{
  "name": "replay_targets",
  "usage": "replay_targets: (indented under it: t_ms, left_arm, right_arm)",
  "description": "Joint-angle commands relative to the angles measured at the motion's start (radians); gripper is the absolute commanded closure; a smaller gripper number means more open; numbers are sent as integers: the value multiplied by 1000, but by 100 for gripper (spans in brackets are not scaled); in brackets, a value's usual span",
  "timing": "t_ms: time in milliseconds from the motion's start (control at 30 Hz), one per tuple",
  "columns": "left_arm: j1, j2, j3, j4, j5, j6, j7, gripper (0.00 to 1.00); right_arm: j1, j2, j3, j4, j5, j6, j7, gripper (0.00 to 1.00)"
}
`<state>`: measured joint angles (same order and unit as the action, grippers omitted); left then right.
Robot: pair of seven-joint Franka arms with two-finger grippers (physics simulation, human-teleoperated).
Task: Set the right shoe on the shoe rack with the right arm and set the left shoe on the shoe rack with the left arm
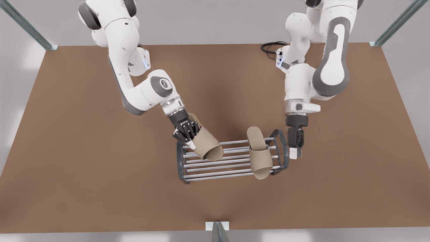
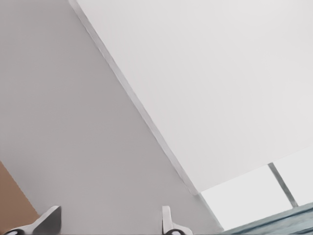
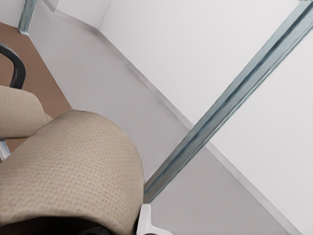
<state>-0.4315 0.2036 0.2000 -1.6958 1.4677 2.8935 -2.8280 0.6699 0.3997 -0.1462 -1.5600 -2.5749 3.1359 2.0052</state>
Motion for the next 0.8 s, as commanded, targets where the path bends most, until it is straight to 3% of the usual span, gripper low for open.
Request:
replay_targets:
  t_ms: [0,33,67,100,233,300,367,500,533,567,767]
  left_arm:
    - [-6,-12,9,132,-1178,-800,1497,0]
    - [19,9,54,293,-1358,-1114,1884,0]
    - [48,3,173,415,-1515,-1416,2366,0]
    - [48,-10,239,418,-1541,-1499,2617,0]
    - [46,-4,220,417,-1537,-1534,2750,0]
    - [180,25,39,401,-1523,-1542,2883,0]
    - [183,154,35,401,-1521,-1577,3096,0]
    - [231,97,36,403,-1523,-1574,3262,0]
    - [231,39,36,401,-1523,-1561,3261,0]
    - [231,-7,35,401,-1523,-1530,3230,0]
    - [218,-125,30,308,-1469,-1449,3156,0]
  right_arm:
    - [57,8,-52,8,65,-33,12,79]
    - [88,5,-81,3,76,-33,12,79]
    - [158,2,-156,-15,107,-33,14,79]
    - [165,16,-174,-6,122,-33,14,79]
    - [166,156,-200,98,170,-65,12,79]
    - [192,200,-200,104,199,-135,10,79]
    - [201,218,-200,104,200,-140,9,79]
    - [223,271,-223,121,193,-211,-40,74]
    - [223,286,-223,138,194,-211,-49,58]
    - [224,297,-223,152,193,-217,-49,0]
    - [224,332,-222,186,196,-238,-51,0]
